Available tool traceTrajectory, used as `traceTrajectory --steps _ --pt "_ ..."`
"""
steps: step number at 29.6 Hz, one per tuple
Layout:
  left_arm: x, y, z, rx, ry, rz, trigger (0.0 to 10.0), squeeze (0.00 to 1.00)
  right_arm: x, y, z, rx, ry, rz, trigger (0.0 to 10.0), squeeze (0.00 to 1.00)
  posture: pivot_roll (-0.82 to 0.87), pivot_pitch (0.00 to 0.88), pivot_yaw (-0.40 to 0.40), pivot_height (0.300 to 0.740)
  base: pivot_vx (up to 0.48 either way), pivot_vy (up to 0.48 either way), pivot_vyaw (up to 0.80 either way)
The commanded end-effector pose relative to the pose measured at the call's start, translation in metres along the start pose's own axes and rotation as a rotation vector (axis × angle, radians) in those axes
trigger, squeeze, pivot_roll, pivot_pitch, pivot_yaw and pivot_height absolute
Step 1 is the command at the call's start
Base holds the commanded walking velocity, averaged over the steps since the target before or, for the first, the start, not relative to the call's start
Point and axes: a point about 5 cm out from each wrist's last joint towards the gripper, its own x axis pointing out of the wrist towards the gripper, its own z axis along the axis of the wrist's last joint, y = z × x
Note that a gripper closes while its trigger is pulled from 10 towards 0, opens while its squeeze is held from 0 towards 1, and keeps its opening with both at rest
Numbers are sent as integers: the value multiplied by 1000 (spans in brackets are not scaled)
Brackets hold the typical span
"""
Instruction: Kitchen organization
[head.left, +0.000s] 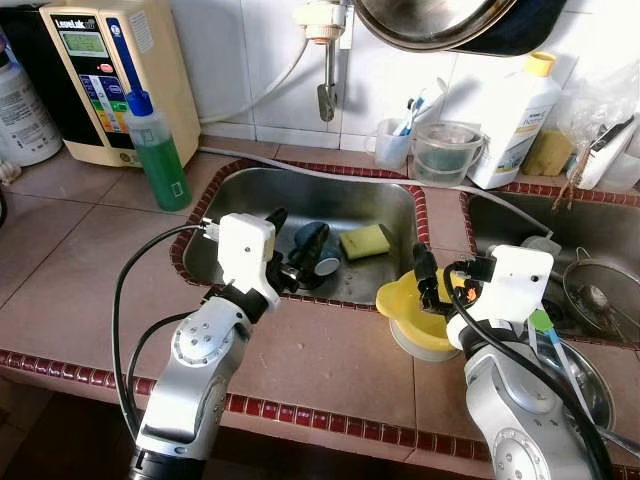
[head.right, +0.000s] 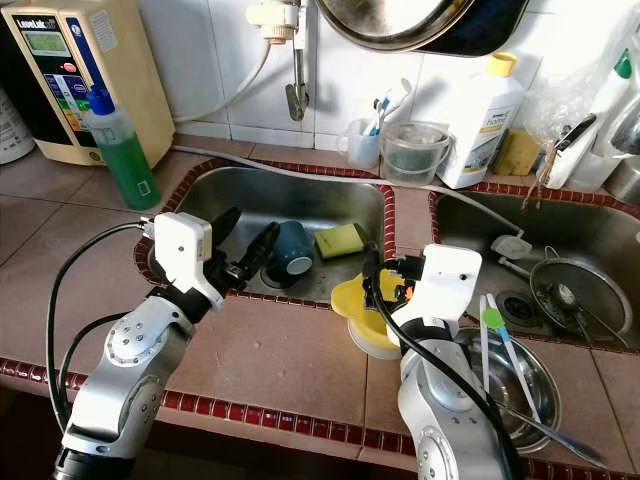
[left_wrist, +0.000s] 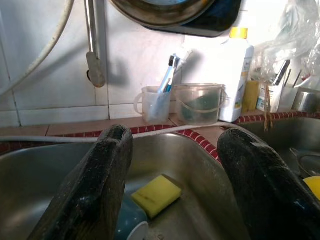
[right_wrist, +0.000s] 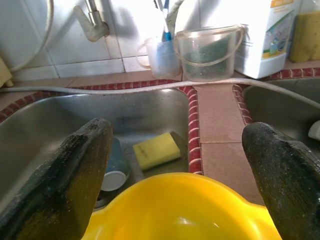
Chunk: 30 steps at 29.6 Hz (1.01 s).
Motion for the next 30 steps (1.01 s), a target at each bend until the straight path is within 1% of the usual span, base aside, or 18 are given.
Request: traceTrajectory --steps 1,9,10,16,21,30 --pt "4 -1 1 5 3 -20 10000 0 -4 2 2 36 -1 -21 10000 0 -185 46 49 740 0 0 0" --pt "7 -1 0 8 5 -39 10000 0 -8 -4 0 31 3 -73 10000 0 -204 53 63 740 0 0 0" --pt "8 -1 0 7 6 -42 10000 0 -9 -7 -2 40 16 -97 10000 0 -208 55 66 740 0 0 0" --pt "10 -2 0 2 6 -53 10000 0 -12 -16 -8 70 58 -146 10000 0 -214 58 67 740 0 0 0" --pt "10 -3 0 1 5 -53 10000 0 -12 -18 -11 75 74 -150 10000 0 -213 60 63 740 0 0 0" --pt "8 -3 0 -6 1 -41 10000 0 -13 -18 -23 122 145 -136 10000 0 -205 64 53 740 0 0 0"
